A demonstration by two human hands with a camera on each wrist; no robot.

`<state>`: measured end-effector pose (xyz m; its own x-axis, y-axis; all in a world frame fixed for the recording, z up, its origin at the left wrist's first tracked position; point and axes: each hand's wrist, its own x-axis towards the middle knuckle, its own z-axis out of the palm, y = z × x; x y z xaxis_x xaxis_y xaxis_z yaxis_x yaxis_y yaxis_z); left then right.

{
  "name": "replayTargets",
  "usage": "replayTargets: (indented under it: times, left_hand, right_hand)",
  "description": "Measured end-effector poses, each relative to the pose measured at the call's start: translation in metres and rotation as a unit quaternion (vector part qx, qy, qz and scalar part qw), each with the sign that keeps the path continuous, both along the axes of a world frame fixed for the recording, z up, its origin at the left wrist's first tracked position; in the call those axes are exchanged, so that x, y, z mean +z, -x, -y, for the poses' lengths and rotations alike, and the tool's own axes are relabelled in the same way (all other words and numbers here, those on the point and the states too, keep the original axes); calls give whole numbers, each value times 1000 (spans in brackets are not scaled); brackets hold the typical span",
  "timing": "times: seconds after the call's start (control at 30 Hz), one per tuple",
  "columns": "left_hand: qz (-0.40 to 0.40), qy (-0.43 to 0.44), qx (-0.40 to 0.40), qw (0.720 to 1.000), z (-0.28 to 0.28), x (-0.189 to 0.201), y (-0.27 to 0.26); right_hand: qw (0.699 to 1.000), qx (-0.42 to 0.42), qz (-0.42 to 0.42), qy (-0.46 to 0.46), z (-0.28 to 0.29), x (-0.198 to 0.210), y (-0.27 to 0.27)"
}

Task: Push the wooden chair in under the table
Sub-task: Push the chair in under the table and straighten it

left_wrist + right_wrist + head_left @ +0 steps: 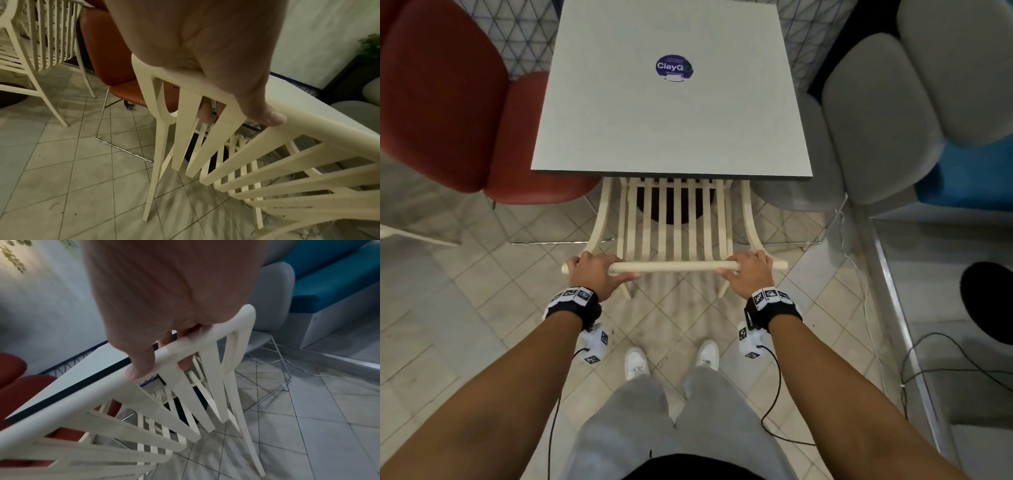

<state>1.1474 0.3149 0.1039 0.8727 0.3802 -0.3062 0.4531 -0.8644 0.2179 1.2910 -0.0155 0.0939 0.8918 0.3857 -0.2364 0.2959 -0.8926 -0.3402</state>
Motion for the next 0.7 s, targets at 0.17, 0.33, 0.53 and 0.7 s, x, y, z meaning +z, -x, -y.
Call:
replayTargets:
  times: [0.17, 0.33, 0.53, 0.7]
  left_hand:
    - [31, -9, -13, 999, -10, -4, 14]
    - [40, -19, -18, 999, -12, -8, 24]
    - [58, -16, -9, 998, -4, -9, 28]
    - [71, -2, 7, 997, 8, -9, 31]
  right_hand:
    - [1000, -17, -6, -20, -3, -3, 22]
    - [999, -25, -8, -41, -1, -8, 35]
    - [998, 1, -49, -45, 7, -8, 25]
    - [997, 12, -48, -58, 19, -10, 19]
